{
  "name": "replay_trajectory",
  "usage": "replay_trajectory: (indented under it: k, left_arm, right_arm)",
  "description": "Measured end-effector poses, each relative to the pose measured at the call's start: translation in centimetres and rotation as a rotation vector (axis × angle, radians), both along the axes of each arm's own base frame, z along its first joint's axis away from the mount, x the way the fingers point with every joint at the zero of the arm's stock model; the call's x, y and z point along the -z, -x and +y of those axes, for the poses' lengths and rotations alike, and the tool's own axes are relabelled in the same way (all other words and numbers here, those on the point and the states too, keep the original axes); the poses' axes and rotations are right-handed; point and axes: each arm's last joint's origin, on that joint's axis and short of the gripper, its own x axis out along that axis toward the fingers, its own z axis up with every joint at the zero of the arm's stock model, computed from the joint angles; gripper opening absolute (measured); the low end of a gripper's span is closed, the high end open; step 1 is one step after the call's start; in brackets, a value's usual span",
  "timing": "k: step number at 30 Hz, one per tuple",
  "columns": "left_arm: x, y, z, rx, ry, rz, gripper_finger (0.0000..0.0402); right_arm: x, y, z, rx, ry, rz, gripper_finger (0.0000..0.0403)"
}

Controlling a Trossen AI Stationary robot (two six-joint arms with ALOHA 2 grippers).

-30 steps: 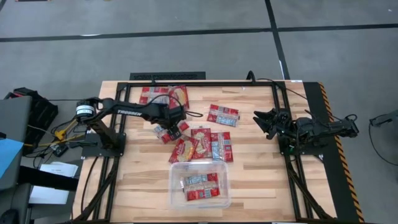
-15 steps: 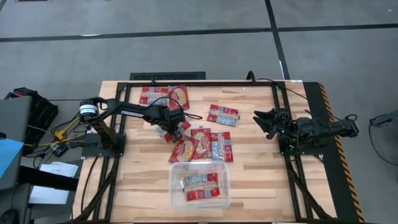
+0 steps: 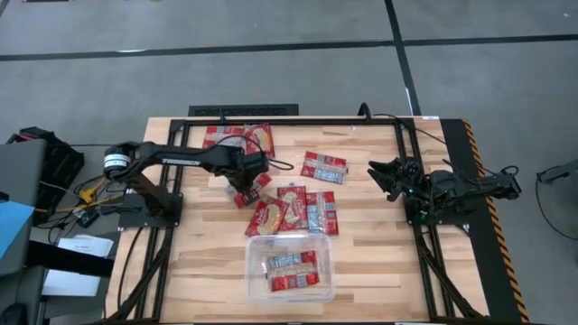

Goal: Sort popcorn bags into baskets
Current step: Put the red popcorn bag into the transparent container

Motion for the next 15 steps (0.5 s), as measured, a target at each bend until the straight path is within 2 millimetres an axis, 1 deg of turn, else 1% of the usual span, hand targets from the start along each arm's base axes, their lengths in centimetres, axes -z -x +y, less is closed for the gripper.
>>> replay_trajectory:
  k: [5,11,13,15]
  left_arm:
    - [-3.8,-0.4,-1.2,0.002,-0.012,-0.084,0.0]
    - [-8.9,-1.4,-3.9,0.071,-0.079,-0.168,0.0]
    - [-9.9,-1.6,-4.4,0.072,-0.13,-0.19,0.0]
    - [-10.0,-1.5,-4.7,0.06,-0.182,-0.18,0.0001]
  right_arm:
    - [0.0,0.0,0.0,0.002,0.0,0.001,0.0255]
    - [0.0,0.0,0.0,0.001,0.0,0.001,0.0255]
    - [0.0,0.0,0.0,0.001,0.0,0.001,0.0255]
    - [0.0,0.0,0.0,0.001,-0.001,0.0,0.0255]
